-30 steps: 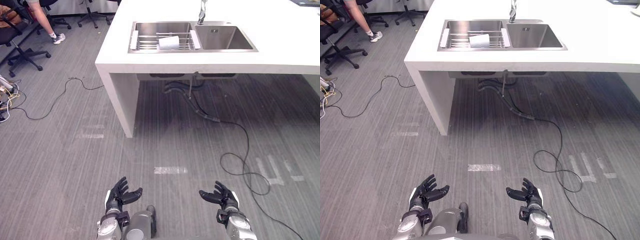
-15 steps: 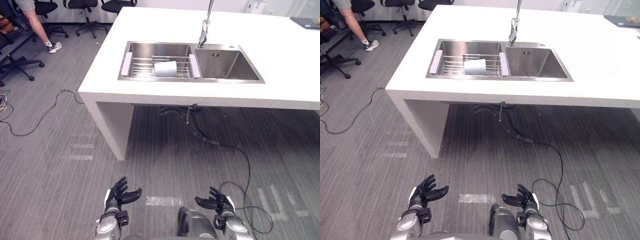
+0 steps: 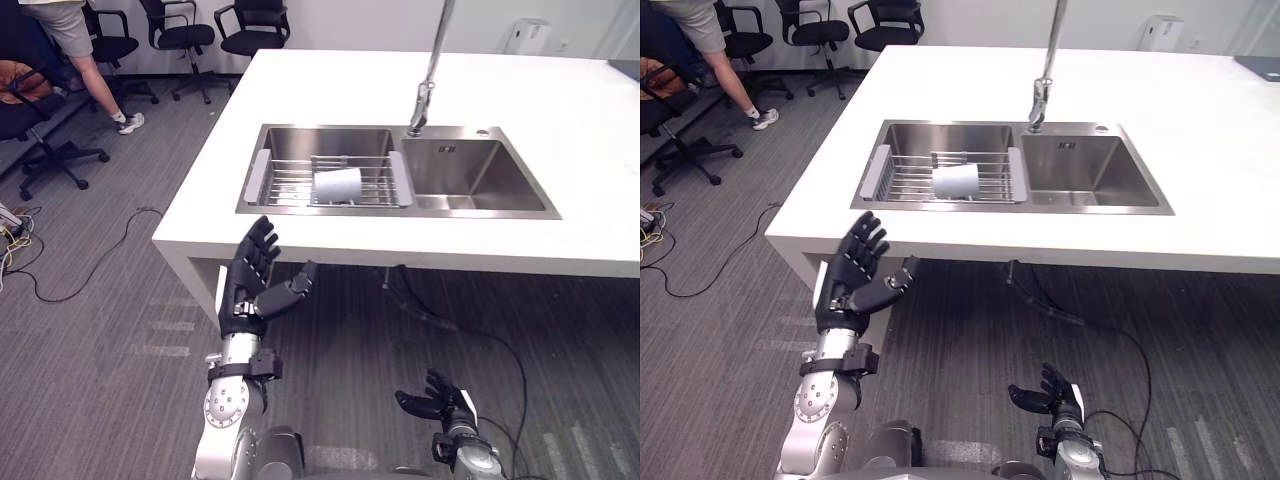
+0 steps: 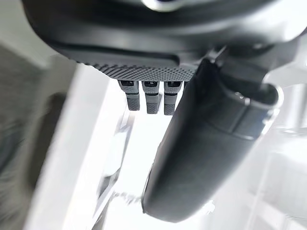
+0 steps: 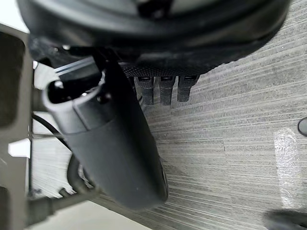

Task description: Walk over to the sink, pick up the cup, carry it to the dishwasher, place the cup inside the dishwasher, then close the dishwasher door

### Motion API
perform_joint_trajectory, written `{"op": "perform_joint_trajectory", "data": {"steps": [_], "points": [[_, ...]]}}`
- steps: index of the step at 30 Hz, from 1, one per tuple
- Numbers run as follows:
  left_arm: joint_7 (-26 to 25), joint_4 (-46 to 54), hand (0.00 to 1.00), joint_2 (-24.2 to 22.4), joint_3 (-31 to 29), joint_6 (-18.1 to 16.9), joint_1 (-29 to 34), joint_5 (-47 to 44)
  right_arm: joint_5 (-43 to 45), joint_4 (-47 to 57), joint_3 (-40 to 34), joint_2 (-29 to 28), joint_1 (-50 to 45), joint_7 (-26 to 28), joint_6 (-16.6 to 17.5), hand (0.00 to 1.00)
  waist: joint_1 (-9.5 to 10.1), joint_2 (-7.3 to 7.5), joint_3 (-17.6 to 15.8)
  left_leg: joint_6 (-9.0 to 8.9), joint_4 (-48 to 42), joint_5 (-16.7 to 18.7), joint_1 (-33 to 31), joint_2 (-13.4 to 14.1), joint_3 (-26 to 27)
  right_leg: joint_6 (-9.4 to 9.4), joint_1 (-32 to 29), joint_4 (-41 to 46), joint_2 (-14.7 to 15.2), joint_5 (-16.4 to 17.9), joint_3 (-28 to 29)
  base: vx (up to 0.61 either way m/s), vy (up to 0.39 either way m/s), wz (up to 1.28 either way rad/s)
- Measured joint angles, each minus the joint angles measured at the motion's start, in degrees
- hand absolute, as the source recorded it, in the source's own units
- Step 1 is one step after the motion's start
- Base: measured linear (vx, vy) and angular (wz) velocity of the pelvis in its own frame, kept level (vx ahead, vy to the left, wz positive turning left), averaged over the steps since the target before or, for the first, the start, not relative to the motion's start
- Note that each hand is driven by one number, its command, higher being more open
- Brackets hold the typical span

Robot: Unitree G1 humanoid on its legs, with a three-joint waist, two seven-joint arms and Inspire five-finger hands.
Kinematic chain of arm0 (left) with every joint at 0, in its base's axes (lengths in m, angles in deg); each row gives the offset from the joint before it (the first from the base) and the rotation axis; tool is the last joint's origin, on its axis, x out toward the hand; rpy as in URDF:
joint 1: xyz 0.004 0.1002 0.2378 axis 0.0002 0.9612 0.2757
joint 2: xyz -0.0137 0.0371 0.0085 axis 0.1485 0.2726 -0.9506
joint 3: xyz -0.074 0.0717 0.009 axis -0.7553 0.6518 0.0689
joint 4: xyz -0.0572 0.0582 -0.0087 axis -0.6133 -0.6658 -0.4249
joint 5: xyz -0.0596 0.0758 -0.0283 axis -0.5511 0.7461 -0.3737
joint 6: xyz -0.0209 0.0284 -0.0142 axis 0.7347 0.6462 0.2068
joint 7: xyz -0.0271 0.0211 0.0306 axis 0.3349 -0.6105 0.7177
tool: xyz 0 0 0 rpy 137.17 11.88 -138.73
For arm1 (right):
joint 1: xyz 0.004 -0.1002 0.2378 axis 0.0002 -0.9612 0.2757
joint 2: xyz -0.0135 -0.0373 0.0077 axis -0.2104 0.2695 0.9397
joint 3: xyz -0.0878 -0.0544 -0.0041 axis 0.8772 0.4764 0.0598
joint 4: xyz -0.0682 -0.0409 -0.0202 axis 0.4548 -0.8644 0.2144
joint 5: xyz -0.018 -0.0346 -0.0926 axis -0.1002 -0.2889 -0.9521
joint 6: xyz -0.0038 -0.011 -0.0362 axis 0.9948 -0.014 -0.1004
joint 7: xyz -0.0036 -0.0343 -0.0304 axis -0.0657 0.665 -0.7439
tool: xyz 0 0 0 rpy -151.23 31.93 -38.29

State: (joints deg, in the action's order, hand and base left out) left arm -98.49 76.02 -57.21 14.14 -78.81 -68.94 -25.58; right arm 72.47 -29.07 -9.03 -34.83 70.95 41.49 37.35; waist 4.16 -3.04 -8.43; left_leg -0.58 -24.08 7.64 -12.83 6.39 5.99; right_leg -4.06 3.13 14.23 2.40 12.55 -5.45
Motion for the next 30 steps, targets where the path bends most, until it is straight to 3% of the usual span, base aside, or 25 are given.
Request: {"op": "perform_joint_trajectory", "data": {"steps": [3,6,8,10,11,14,16,18,19,20,23,25,27,29,30], "points": [[-2.44,3.23,0.9,0.36,-1.12,-0.17,0.4,0.01,0.03,-2.7,1.18,-0.2,0.81,0.23,0.21,0.9,0.51,0.89,0.05,1.55,0.58,0.73,0.51,-2.58,0.69,-1.72,2.56,-5.68,1.67,-1.13,3.07,0.25,0.125,0.1],[-2.71,7.0,0.9,2.27,-0.1,-0.24,1.09,0.08,-0.06,-4.84,1.92,-0.24,1.96,0.67,0.43,0.9,1.23,1.09,0.11,2.19,0.85,2.31,2.81,-3.11,2.18,-1.39,3.82,-5.43,2.58,-1.48,4.69,0.2,0.066,-0.23],[-2.39,10.18,0.9,3.83,3.31,-0.61,1.35,2.15,-0.59,-4.73,2.05,-0.24,1.84,1.07,0.93,0.9,1.17,1.12,0.11,1.76,2.24,4.43,5.33,-2.56,3.23,-4.38,-0.29,6.09,2.57,0.89,5.49,0.11,0.041,-0.36],[-1.79,11.87,0.9,6.21,6.51,-0.69,1.31,4.86,-1.65,-4.7,2.07,-0.95,1.28,1.47,0.97,0.9,0.27,2.86,0.07,2.52,2.36,6.19,7.91,-3.1,4.2,-9.77,-9.1,26.11,4.09,0.71,5.58,0.09,0.009,-0.17],[-1.31,12.01,0.9,7.45,7.23,-0.67,1.3,6.27,-1.7,-4.7,2.07,-1.63,0.59,1.77,0.96,0.9,-0.63,3.6,0.08,2.83,2.38,6.84,9.15,-3.31,3.98,-10.54,-11.36,32.29,5.07,0.41,5.65,0.17,-0.033,0.03],[-0.97,12.14,0.9,7.42,7.26,-0.48,0.84,10.41,-2.26,-2.99,2.13,-3.1,-1.61,2.85,0.7,0.9,-2.06,4.76,0.91,1.52,2.03,8.8,11.13,-2.12,3.71,-3.68,-17.68,34.68,5.45,4.29,3.58,0.21,-0.108,0.03],[-1.1,12.14,0.9,7.23,6.64,-0.36,0.11,11.4,-2.25,-0.33,2.13,-3.18,-2.76,3.26,0.71,0.9,-2.23,4.61,0.93,-0.35,1.05,9.72,11.48,-0.66,3.0,-1.42,-19.43,28.68,5.0,5.39,2.11,0.23,-0.219,0.14],[-1.46,12.13,0.9,7.36,5.88,-0.33,-1.21,12.71,-2.25,0.5,2.28,-3.26,-3.13,3.77,0.72,0.9,-2.39,5.97,1.77,-2.51,-0.47,11.11,11.38,-0.02,2.12,0.34,-19.33,17.29,4.64,1.48,2.09,0.29,-0.271,0.25],[-1.43,11.2,0.9,7.05,5.51,0.28,-2.02,14.02,-2.26,0.03,2.21,-2.47,-3.01,3.8,0.66,0.9,-2.67,4.23,2.0,-3.81,-1.28,11.87,11.7,1.34,0.79,0.99,-18.08,16.84,3.12,-1.2,0.75,0.28,-0.227,0.16],[-1.32,11.23,0.9,6.62,5.46,0.6,-2.13,14.98,-2.24,0.04,2.19,-1.62,-3.09,3.78,0.67,0.9,-2.42,2.82,2.79,-4.59,0.44,11.2,12.38,2.75,0.88,1.79,-17.42,15.82,1.74,-1.0,0.22,0.28,-0.214,0.1],[-0.56,11.22,0.9,6.06,5.66,0.68,-3.38,15.83,-2.22,0.41,2.16,-0.52,-3.16,4.19,0.67,0.9,-2.92,1.38,3.13,-5.58,2.73,9.5,14.49,4.07,0.59,2.91,-14.72,14.13,0.66,-0.36,-1.52,0.21,-0.173,0.17],[-0.07,11.25,0.9,5.31,5.58,0.68,-4.34,15.74,-2.18,2.19,2.16,0.4,-5.0,4.4,0.68,0.9,-3.02,0.43,2.84,-6.09,-8.79,8.57,11.57,6.7,0.79,3.43,-9.3,10.52,-0.76,-0.05,-3.0,0.17,-0.139,0.24],[-0.12,11.3,0.9,5.38,4.83,0.68,-4.43,15.78,-2.16,4.25,2.35,0.37,-6.58,4.42,0.69,0.9,-2.23,0.9,2.69,-5.4,-19.56,6.86,7.45,8.25,0.91,3.91,-6.24,8.59,-1.1,0.25,-2.71,0.11,-0.037,-0.06],[-0.11,11.68,0.9,5.45,4.51,0.67,-4.65,16.54,-2.14,5.08,2.24,0.32,-7.07,4.42,0.7,0.9,-1.71,0.27,3.25,-4.04,-18.3,8.59,5.03,8.09,1.07,3.82,-5.73,7.91,-1.1,0.34,-2.53,0.04,0.079,-0.09],[-0.05,11.8,0.9,5.62,4.45,0.64,-5.16,17.46,-2.14,5.15,2.19,0.54,-6.96,4.45,0.7,0.9,-1.66,-0.22,3.45,-2.92,-11.8,8.35,4.6,7.03,1.05,3.17,-6.04,7.93,-1.24,0.48,-2.46,0.03,0.119,-0.01]]}}
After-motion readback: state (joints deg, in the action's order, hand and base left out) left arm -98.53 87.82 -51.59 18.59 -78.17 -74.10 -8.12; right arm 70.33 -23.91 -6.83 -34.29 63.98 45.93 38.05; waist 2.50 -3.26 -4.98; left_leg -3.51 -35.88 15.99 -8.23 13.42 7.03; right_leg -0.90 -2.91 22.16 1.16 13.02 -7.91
